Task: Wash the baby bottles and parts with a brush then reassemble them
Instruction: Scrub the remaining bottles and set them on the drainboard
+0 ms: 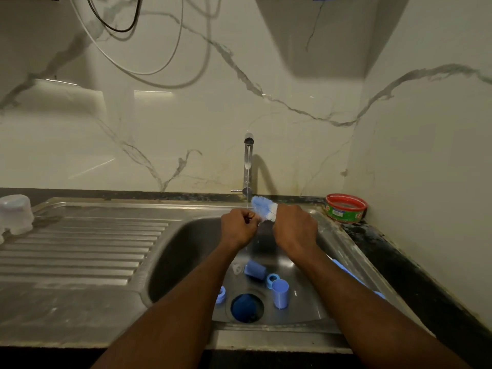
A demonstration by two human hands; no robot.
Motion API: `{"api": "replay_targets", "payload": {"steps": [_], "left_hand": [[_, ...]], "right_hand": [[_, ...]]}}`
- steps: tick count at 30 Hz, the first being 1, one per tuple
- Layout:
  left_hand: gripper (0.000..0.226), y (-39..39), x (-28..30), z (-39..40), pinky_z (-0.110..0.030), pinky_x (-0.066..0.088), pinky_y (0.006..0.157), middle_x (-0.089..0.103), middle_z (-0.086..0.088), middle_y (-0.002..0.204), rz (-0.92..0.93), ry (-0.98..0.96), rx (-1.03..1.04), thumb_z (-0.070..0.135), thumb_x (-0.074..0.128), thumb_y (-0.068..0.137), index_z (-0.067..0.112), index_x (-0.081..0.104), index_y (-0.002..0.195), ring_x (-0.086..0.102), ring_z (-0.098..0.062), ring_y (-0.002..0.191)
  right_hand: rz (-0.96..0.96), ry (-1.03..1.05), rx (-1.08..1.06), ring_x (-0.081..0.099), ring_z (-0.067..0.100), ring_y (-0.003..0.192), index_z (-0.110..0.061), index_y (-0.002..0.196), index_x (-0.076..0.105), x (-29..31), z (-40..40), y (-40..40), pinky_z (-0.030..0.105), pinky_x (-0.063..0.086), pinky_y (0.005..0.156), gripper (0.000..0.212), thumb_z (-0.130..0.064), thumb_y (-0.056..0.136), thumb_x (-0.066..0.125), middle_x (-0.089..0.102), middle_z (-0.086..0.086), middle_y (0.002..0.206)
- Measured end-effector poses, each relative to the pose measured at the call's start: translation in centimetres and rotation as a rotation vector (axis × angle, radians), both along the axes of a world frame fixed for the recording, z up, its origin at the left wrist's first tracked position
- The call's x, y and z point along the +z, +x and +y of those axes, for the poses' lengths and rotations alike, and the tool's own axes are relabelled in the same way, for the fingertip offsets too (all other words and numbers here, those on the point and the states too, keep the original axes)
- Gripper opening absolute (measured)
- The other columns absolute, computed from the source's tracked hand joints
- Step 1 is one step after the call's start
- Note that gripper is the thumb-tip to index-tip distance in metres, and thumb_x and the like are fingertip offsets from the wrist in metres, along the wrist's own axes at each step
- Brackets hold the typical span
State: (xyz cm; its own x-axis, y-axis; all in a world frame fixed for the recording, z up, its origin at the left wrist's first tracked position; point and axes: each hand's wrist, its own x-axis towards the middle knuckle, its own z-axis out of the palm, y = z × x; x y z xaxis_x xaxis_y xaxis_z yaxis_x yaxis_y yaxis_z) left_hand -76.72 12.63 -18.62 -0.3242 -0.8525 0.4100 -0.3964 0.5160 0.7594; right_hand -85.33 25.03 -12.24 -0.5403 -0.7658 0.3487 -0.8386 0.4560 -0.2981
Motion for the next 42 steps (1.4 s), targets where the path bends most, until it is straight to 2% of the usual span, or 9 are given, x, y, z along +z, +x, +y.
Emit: {"api": "replay_targets", "payload": {"steps": [8, 13, 18, 21, 23, 28, 33, 37, 42], "left_hand": [[0.019, -0.1, -0.2, -0.5, -0.027, 0.061, 0.073, 0.074, -0.002, 0.072, 0.035, -0.028, 0.008, 0.016, 0.067, 0.094, 0.011, 0.075, 0.078, 0.072, -0.012, 0.069], [0.014, -0.2, 0.0, -0.2, -0.027, 0.062, 0.076, 0.075, 0.003, 0.076, 0.13, 0.049, -0.029, 0.028, 0.07, 0.095, 0.018, 0.077, 0.089, 0.073, -0.005, 0.071], [0.016, -0.3, 1.2, 0.2, -0.038, 0.062, 0.086, 0.074, -0.011, 0.082, 0.711, 0.625, -0.079, 0.016, 0.067, 0.097, 0.002, 0.074, 0.093, 0.071, -0.018, 0.077], [0.016, -0.9, 2.4, 1.1, -0.029, 0.062, 0.072, 0.076, -0.015, 0.086, 0.932, 0.884, -0.259, 0.009, 0.057, 0.101, -0.002, 0.07, 0.101, 0.073, -0.019, 0.077], [0.018, -1.1, 2.7, 1.6, -0.024, 0.06, 0.063, 0.075, -0.012, 0.08, 0.923, 0.928, -0.325, 0.007, 0.052, 0.103, -0.002, 0.068, 0.103, 0.073, -0.016, 0.069], [0.018, -0.6, 2.9, 1.9, -0.028, 0.059, 0.079, 0.069, -0.008, 0.081, 0.725, 0.868, -0.424, 0.01, 0.053, 0.103, 0.002, 0.069, 0.103, 0.065, -0.015, 0.075], [0.015, -0.6, 2.3, 0.4, -0.028, 0.058, 0.078, 0.068, -0.011, 0.078, 0.948, 0.846, -0.151, 0.009, 0.06, 0.1, 0.0, 0.069, 0.093, 0.064, -0.015, 0.069], [0.017, -0.6, 2.1, 1.0, -0.029, 0.061, 0.078, 0.07, -0.018, 0.095, 0.826, 0.897, -0.283, 0.006, 0.053, 0.102, -0.004, 0.066, 0.106, 0.069, -0.02, 0.082], [0.017, -0.2, 2.2, 1.3, -0.03, 0.06, 0.078, 0.066, -0.01, 0.081, 0.6, 0.802, -0.392, 0.014, 0.061, 0.1, 0.001, 0.07, 0.105, 0.065, -0.017, 0.075]], "right_hand": [[0.073, 0.001, 0.096, 0.064, 0.026, 0.107, -0.019, 0.128, 0.058, 0.2, 0.8, 1.5, 0.031, 0.038, 0.075, 0.029, -0.031, 0.104, 0.047, 0.066, 0.006, 0.121], [0.126, 0.005, -0.041, 0.067, 0.025, 0.102, -0.019, 0.124, 0.057, 0.3, -0.4, 0.1, 0.032, 0.043, 0.069, 0.028, -0.024, 0.096, 0.061, 0.067, 0.005, 0.117], [0.055, -0.103, 0.0, 0.066, 0.026, 0.098, -0.017, 0.125, 0.052, 0.5, -0.2, -0.6, 0.033, 0.041, 0.066, 0.03, -0.022, 0.097, 0.061, 0.066, 0.008, 0.115], [-0.045, -0.095, 0.074, 0.063, 0.026, 0.094, -0.017, 0.124, 0.055, -0.2, -0.8, 0.6, 0.032, 0.042, 0.07, 0.028, -0.026, 0.098, 0.059, 0.065, 0.009, 0.116], [-0.072, -0.111, 0.068, 0.061, 0.026, 0.091, -0.017, 0.125, 0.055, -0.3, -1.1, 0.7, 0.032, 0.041, 0.07, 0.028, -0.027, 0.099, 0.057, 0.065, 0.009, 0.116], [-0.112, -0.075, -0.013, 0.06, 0.025, 0.093, -0.015, 0.127, 0.056, 0.2, -0.7, -1.2, 0.033, 0.04, 0.071, 0.031, -0.028, 0.099, 0.058, 0.065, 0.008, 0.117], [-0.111, -0.069, 0.08, 0.06, 0.025, 0.091, -0.014, 0.126, 0.058, -0.3, -0.5, -0.2, 0.03, 0.04, 0.068, 0.033, -0.03, 0.098, 0.06, 0.066, 0.01, 0.118], [-0.132, -0.088, 0.081, 0.059, 0.024, 0.087, -0.016, 0.12, 0.061, -0.9, -1.1, 0.2, 0.032, 0.042, 0.07, 0.025, -0.028, 0.099, 0.055, 0.068, 0.008, 0.113], [-0.126, -0.054, 0.011, 0.065, 0.027, 0.102, -0.017, 0.125, 0.061, -0.5, -0.7, -1.2, 0.032, 0.043, 0.074, 0.029, -0.026, 0.098, 0.058, 0.066, 0.008, 0.119]]}}
